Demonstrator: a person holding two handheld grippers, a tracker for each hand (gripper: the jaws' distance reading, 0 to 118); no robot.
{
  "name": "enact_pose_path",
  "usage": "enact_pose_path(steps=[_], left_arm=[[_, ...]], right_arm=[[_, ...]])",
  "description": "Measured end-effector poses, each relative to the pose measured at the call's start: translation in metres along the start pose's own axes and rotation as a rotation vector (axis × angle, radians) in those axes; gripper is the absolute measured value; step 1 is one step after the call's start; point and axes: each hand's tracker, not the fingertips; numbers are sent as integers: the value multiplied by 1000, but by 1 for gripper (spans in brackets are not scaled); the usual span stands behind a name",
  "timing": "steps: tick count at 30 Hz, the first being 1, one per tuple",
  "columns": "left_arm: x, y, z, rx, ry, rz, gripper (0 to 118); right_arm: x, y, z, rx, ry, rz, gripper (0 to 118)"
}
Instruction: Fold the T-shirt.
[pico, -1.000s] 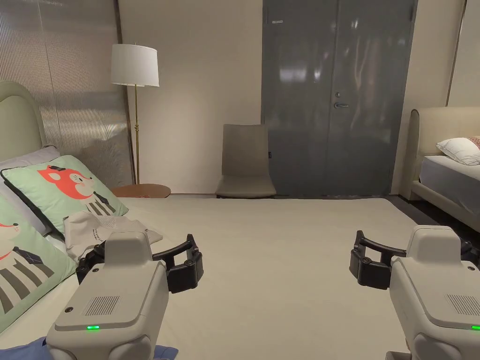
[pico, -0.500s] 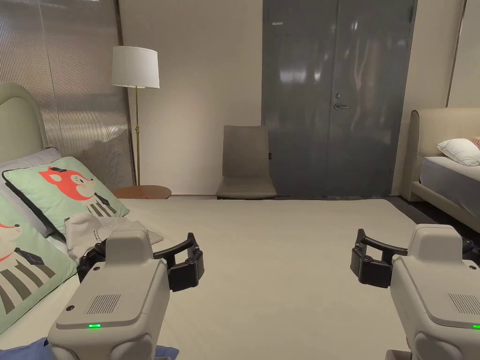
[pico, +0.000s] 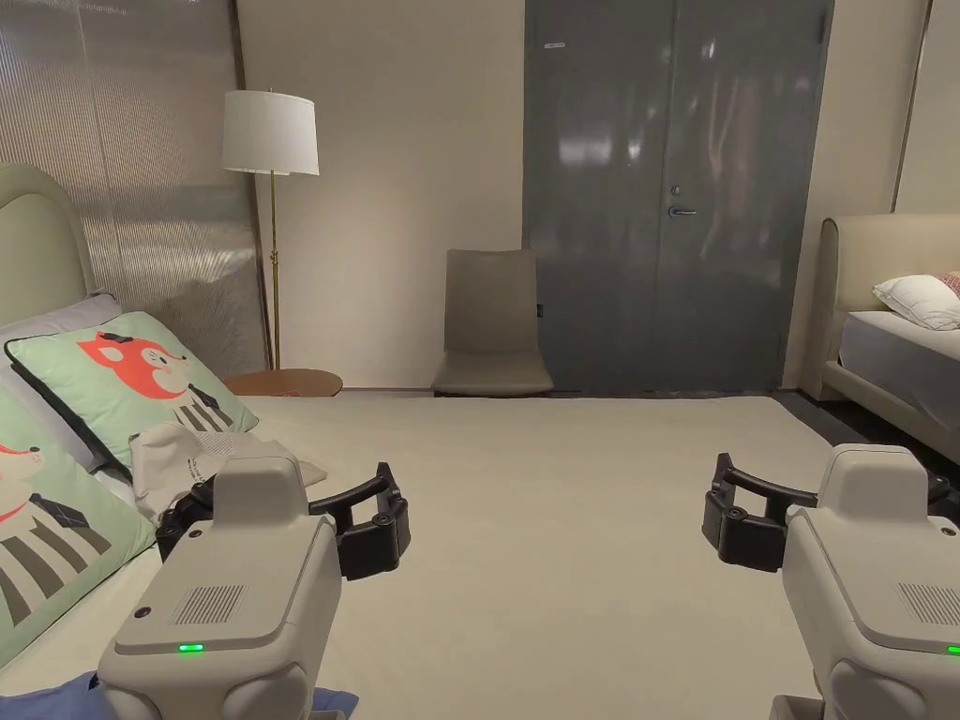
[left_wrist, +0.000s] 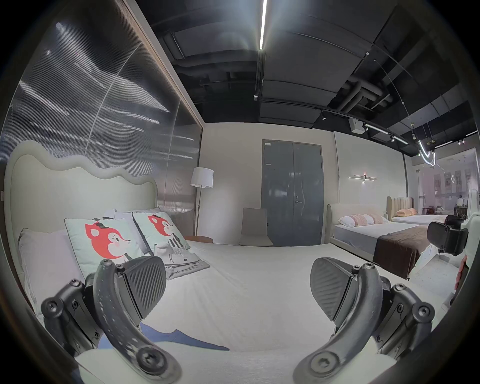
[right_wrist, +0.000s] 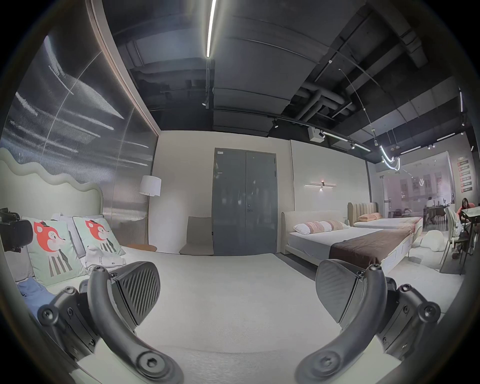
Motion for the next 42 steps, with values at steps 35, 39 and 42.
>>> enact_pose_path(steps=[35, 39, 42], left_arm=[[3, -2, 3, -4, -9, -10, 98], [8, -1, 5, 11, 7, -28, 15], [8, -1, 5, 11, 3, -21, 1]], right_arm=[[3, -7, 3, -5, 6, -7, 107], [2, -6, 5, -2, 11, 12, 26], [2, -7, 6, -3, 2, 15, 1]])
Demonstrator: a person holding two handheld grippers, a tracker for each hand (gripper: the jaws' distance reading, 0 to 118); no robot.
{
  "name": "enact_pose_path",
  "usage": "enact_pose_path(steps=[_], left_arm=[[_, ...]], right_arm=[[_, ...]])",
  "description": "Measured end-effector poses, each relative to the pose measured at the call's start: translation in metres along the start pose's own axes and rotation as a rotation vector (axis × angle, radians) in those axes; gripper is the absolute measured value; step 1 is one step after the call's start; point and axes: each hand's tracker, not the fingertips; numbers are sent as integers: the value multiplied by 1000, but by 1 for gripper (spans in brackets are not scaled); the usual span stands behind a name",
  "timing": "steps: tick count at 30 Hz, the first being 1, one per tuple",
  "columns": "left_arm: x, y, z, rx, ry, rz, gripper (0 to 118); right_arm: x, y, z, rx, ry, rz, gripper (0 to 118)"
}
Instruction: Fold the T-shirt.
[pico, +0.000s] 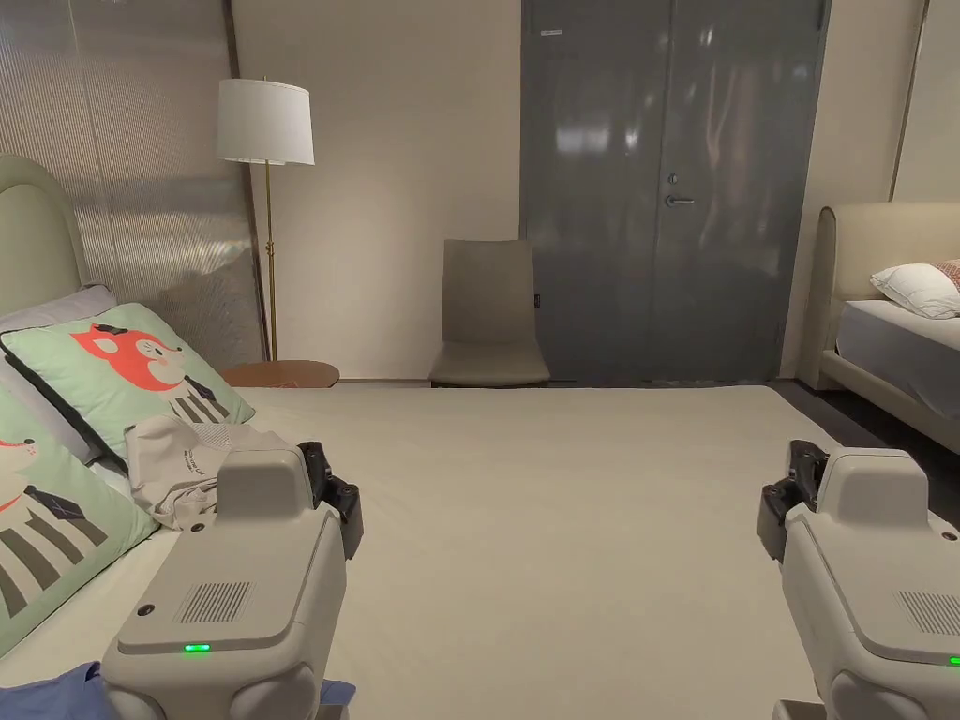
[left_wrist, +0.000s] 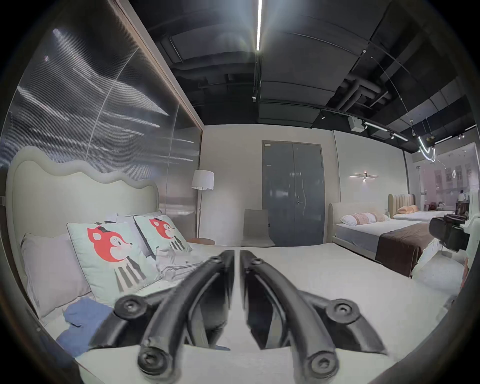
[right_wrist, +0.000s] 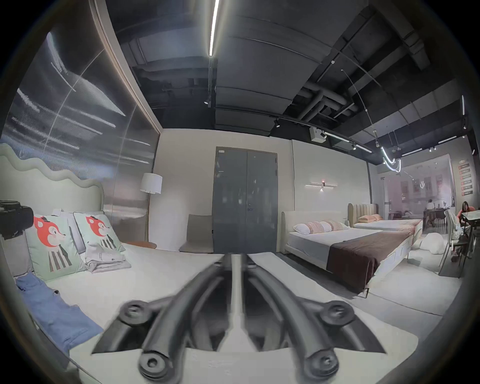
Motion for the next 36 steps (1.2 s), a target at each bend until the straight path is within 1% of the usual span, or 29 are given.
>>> enact_pose_path(steps=[3, 6, 8, 10, 12, 16, 20, 22, 25, 26, 27, 28, 29, 30, 31, 32, 33, 36], left_arm=[[-2, 1, 2, -5, -17, 3, 1], [-14, 5, 7, -1, 10, -9, 1], [-34, 9, 15, 2, 73, -6, 1], [-63, 14, 25, 3, 142, -10, 1], [-92, 16, 37, 4, 231, -27, 1], [-136, 15, 56, -27, 350, -41, 1], [-159, 0, 56, -74, 380, -31, 1], [-167, -16, 46, -125, 386, -28, 1], [-172, -46, 26, -239, 378, -6, 2], [-175, -59, 17, -297, 369, 9, 13], [-177, -74, 8, -361, 363, 29, 33], [-180, -88, 1, -414, 355, 46, 62], [-183, -103, -9, -477, 349, 67, 98], [-188, -122, -20, -578, 350, 97, 113], [-188, -134, -26, -636, 347, 111, 107], [-190, -152, -32, -682, 309, 155, 107], [-193, -166, -36, -725, 353, 138, 107], [-198, -206, -49, -861, 384, 166, 106]], right_arm=[[2, 0, 1, 4, 27, -19, 0], [-11, 1, -2, 4, 41, 1, 0], [-28, 2, -6, 8, 104, -21, 0], [-55, 2, -9, 12, 159, -31, 0], [-85, 1, -11, 9, 239, -46, 0], [-136, -5, -12, -14, 353, -71, 0], [-169, -14, -17, -39, 411, -60, 0], [-181, -22, -22, -57, 430, -45, 0], [-189, -35, -30, -95, 441, -24, 0], [-191, -42, -34, -112, 444, -16, 0], [-193, -49, -38, -132, 443, -6, 0], [-194, -55, -42, -145, 442, 2, 0], [-195, -62, -46, -167, 437, 12, 0], [-196, -70, -52, -195, 429, 18, 0], [-196, -75, -56, -212, 425, 19, 0], [-196, -83, -61, -233, 420, 18, 0], [-196, -89, -65, -249, 415, 18, 0], [-196, -105, -74, -288, 403, 28, 0]])
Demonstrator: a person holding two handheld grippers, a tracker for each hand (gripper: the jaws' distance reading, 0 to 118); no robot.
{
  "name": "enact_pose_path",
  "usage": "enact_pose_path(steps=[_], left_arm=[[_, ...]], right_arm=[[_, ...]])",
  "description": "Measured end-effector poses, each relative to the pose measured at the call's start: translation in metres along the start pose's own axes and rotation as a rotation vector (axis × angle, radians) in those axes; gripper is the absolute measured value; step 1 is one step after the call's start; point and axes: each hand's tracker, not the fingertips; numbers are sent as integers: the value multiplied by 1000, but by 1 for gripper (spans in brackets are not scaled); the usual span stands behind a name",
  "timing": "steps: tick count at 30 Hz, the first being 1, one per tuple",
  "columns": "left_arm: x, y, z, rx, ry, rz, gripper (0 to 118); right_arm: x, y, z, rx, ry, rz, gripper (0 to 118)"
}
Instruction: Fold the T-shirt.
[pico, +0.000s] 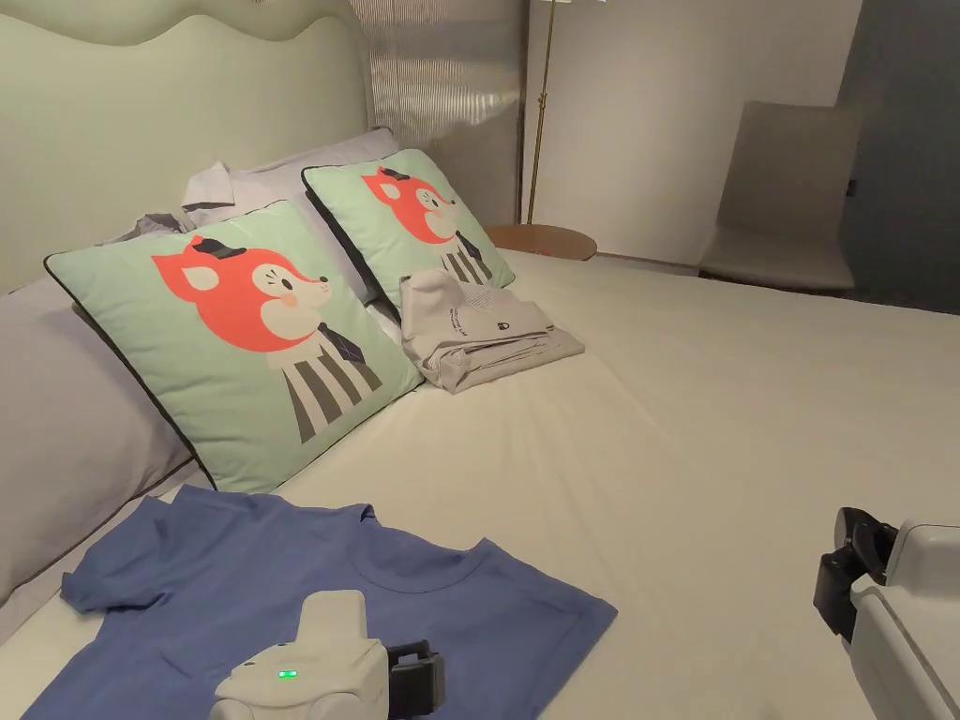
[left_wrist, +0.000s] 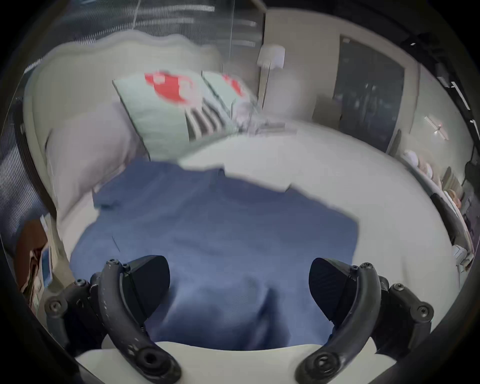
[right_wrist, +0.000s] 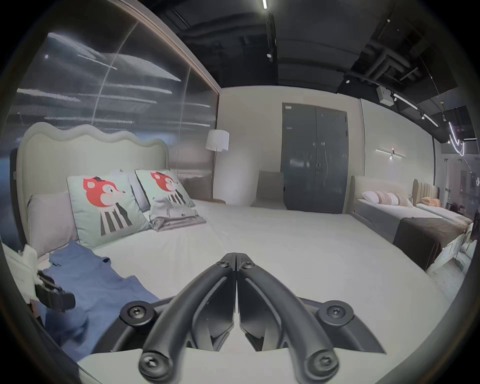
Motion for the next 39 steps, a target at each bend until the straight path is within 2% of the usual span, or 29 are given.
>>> enact_pose_path(steps=[2, 3, 5, 7, 8, 10, 17, 21, 30, 35, 39], left_arm=[[-2, -9, -19, -56, 10, 10, 104], [-5, -15, -27, -80, 22, 19, 95], [-8, -20, -34, -82, 44, 33, 60], [-10, -19, -24, -52, 23, 37, 58], [-8, -17, -22, -49, 30, 23, 45], [-7, -13, -14, -13, 26, 6, 1], [5, 22, 53, 157, -71, 58, 1], [39, 43, 112, 317, -186, 4, 1], [162, 57, 222, 601, -592, -158, 1], [247, 31, 236, 555, -776, -258, 1], [304, -21, 217, 384, -883, -342, 1]], right_arm=[[2, -7, -5, -20, -6, 2, 0], [3, -11, -8, -31, -7, 4, 0], [5, -16, -12, -49, -9, 7, 0], [7, -19, -15, -64, -11, 3, 0], [8, -21, -15, -67, -10, -2, 0], [10, -20, -14, -69, -11, -13, 0], [26, -5, 14, -14, -21, -34, 0], [46, 7, 40, 38, -47, -55, 0], [122, 23, 116, 145, -188, -86, 0], [170, 22, 160, 172, -301, -86, 0], [201, 16, 191, 171, -389, -92, 0]])
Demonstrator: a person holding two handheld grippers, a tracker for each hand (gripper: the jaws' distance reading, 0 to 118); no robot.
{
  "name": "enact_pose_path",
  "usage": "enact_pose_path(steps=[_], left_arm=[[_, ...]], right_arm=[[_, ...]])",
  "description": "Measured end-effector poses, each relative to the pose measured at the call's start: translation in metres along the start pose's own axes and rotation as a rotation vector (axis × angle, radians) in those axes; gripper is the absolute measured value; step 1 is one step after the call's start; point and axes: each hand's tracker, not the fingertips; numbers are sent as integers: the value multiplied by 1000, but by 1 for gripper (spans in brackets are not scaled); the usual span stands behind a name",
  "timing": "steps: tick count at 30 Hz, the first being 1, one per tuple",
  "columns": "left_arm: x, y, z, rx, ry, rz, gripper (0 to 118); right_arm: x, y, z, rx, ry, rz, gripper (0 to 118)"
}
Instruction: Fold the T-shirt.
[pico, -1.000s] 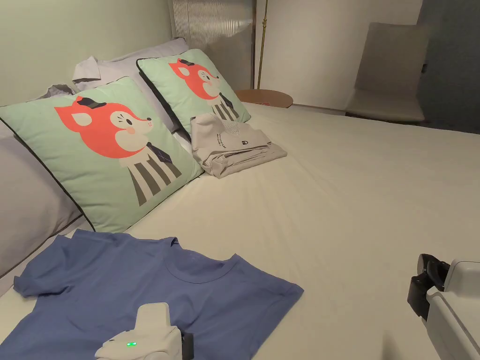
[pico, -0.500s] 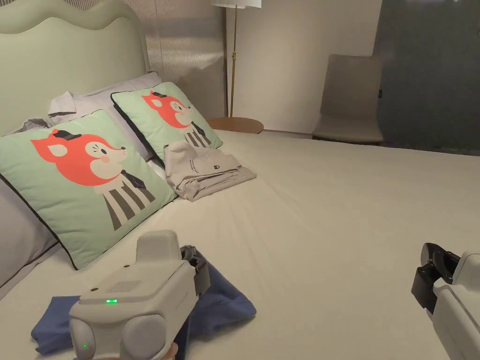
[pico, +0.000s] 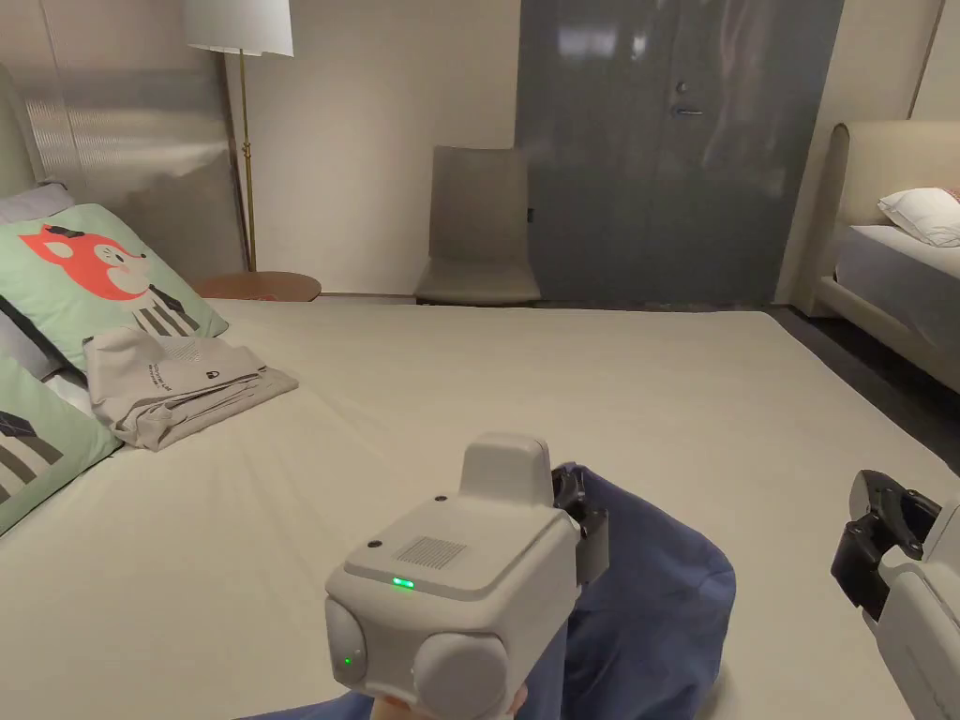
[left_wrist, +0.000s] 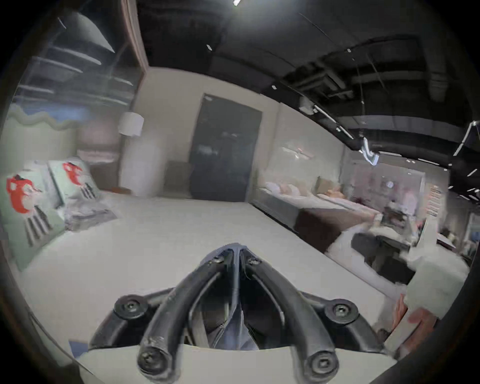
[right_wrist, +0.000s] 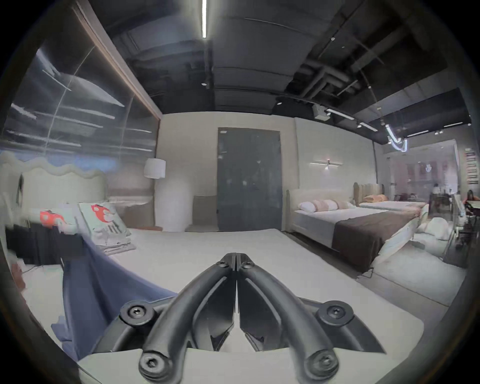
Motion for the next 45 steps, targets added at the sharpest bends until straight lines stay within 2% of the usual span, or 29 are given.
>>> enact_pose_path(steps=[3, 6, 9, 12, 14, 15, 16, 17, 18, 19, 20, 23, 28, 30, 31, 33, 34, 35, 41, 45], left_arm=[[18, -53, -34, -184, -56, 19, 1], [27, -114, -55, -399, -107, 79, 1], [34, -169, -65, -588, -103, 73, 1], [37, -203, -65, -672, -67, 22, 1], [32, -205, -61, -635, -79, 37, 2], [29, -197, -60, -622, -87, 55, 10], [28, -190, -59, -630, -85, 77, 29], [23, -181, -56, -619, -84, 107, 65], [19, -170, -51, -575, -89, 130, 86], [14, -159, -45, -531, -75, 130, 100], [8, -144, -36, -465, -51, 122, 102], [-19, -97, -2, -259, 71, 52, 102], [-79, -33, 70, 15, 365, -34, 102], [-100, -19, 102, 101, 492, -36, 93], [-112, -12, 122, 152, 563, -33, 78], [-126, -4, 141, 197, 656, -15, 26], [-133, -2, 152, 221, 695, -1, 8], [-138, 0, 161, 246, 705, 10, 1], [-152, -7, 168, 193, 702, 25, 1], [-159, -36, 143, -3, 618, 93, 4]], right_arm=[[22, -3, 10, -8, -37, -3, 0], [32, -10, 16, -21, -56, -10, 0], [34, -17, 17, -41, -60, -10, 0], [31, -23, 17, -55, -53, -17, 0], [28, -25, 17, -61, -44, -20, 0], [25, -27, 17, -63, -39, -18, 0], [24, -27, 16, -66, -36, -15, 0], [22, -28, 16, -70, -31, -13, 0], [21, -28, 15, -71, -25, -12, 0], [19, -28, 15, -70, -21, -12, 0], [18, -27, 16, -67, -16, -11, 0], [15, -24, 15, -55, -8, -2, 0], [8, -23, 11, -43, 9, -17, 0], [4, -24, 10, -42, 19, -23, 0], [1, -25, 9, -42, 25, -26, 0], [-3, -26, 7, -43, 32, -29, 0], [-5, -27, 6, -45, 37, -31, 0], [-7, -27, 5, -47, 42, -35, 0], [-18, -30, 2, -56, 69, -40, 0], [-20, -33, 3, -67, 77, -33, 0]])
